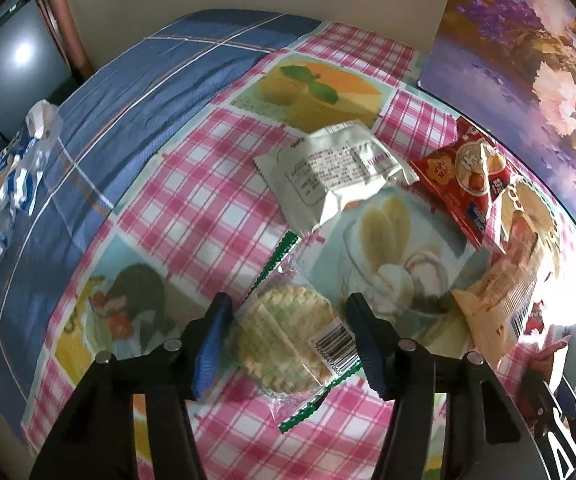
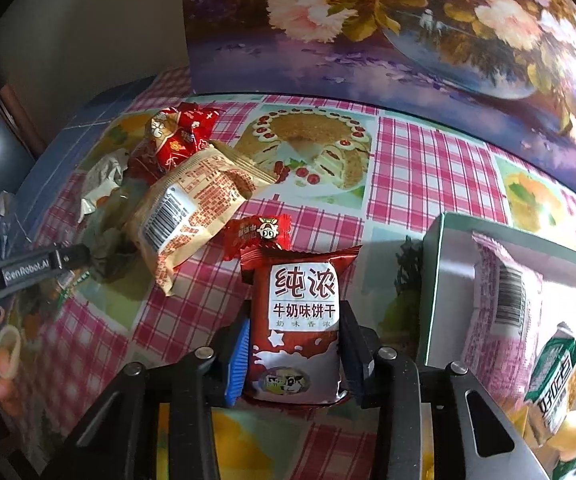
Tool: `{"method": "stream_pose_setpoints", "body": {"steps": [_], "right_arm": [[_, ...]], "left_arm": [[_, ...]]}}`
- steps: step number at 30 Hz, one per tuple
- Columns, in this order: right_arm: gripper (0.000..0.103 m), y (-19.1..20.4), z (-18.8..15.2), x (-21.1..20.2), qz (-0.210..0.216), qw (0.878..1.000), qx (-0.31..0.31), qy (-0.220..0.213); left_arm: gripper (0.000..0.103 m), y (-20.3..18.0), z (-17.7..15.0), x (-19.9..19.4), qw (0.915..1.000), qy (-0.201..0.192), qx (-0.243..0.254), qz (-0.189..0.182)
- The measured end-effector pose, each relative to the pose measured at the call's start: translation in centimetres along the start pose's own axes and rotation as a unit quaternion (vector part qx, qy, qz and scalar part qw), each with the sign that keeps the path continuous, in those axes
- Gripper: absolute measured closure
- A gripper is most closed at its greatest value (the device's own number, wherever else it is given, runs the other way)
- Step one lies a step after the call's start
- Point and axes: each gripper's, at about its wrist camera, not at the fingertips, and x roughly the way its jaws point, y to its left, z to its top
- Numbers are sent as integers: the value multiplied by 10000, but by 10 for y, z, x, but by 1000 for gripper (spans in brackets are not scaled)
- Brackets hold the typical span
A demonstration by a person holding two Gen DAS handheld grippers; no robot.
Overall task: Organize snacks
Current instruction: 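Carry the milk biscuit bag and cracker pack over the white tray with both tools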
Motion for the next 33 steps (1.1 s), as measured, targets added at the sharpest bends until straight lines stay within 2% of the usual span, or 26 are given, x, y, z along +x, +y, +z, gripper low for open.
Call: {"method": "stream_pose_setpoints", "body": {"steps": [9,17,25,33], "right_arm": [[61,-3,-6,-29,201,9996,122,-142],[61,-15,-12,-71,389,9977,368,-411],[61,-44,-26,-104,391,9942,817,-588],[61,-82,-38,-122,292,9894,1254,-675]], "left_arm": [[43,-1,-31,-28,9996,-31,-294,-42],[43,-17,-41,-83,9990,-375,-207,-154],[43,-58,-54,-134,9970,-657,-40,-400],[43,-107,-66,-154,9950,-789,310,-535]]}}
